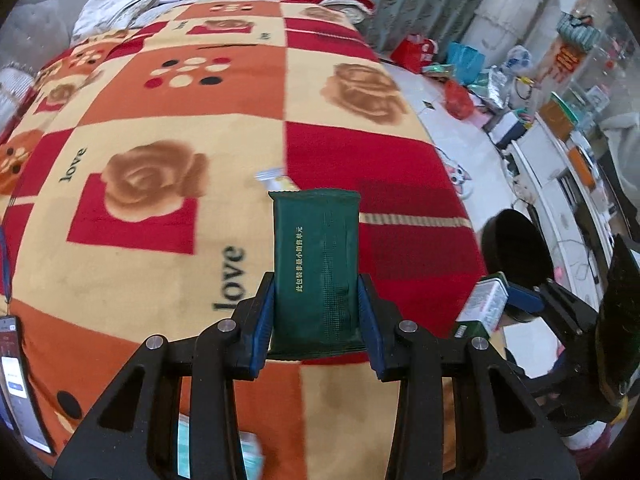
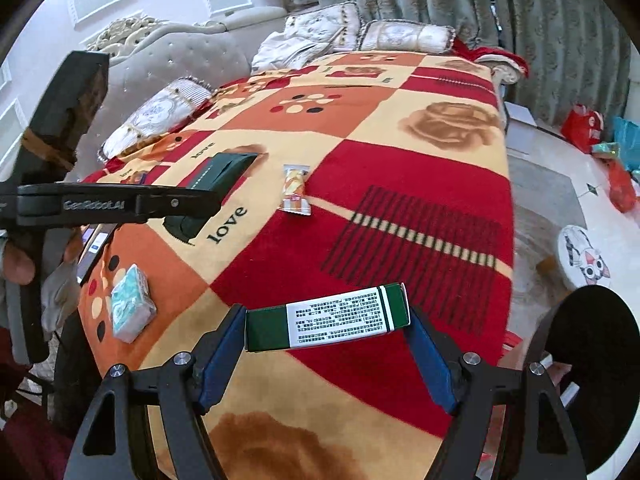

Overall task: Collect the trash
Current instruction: 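Carry the green pouch and green-white box over the black bin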

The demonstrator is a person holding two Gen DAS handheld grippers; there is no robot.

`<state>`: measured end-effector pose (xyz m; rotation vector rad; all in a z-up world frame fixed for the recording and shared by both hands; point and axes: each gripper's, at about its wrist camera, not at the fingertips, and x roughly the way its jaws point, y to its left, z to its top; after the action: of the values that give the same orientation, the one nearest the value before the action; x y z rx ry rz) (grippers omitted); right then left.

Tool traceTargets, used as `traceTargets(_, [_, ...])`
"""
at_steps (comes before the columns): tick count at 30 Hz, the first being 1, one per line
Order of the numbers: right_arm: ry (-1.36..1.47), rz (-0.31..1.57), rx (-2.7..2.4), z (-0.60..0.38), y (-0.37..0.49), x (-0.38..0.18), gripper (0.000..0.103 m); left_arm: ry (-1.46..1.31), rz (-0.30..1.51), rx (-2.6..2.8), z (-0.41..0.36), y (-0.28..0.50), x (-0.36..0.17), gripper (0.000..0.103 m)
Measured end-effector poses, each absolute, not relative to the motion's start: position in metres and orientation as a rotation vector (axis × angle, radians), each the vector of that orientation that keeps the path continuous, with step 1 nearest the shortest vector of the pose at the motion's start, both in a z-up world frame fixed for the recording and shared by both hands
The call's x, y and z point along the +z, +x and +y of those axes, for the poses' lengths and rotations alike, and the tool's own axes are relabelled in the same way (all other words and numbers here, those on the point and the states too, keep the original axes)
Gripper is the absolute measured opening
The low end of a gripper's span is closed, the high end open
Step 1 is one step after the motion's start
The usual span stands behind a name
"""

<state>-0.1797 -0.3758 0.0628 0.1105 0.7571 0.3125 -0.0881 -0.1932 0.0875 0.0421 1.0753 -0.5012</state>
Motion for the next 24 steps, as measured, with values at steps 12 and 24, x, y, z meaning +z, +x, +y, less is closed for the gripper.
traceTargets(12, [0.184, 0.719, 0.206, -0.430, -0.210, 0.068, 0.077, 0.116, 1.041, -0.604, -0.252, -0.117, 0.101, 0.037])
traceTargets(24, [0.258, 0.706, 0.095, -0.490, -0.235, 0.061, 0.077, 0.189, 1.039, -0.695, -0.318, -0.132, 0.099, 0.037])
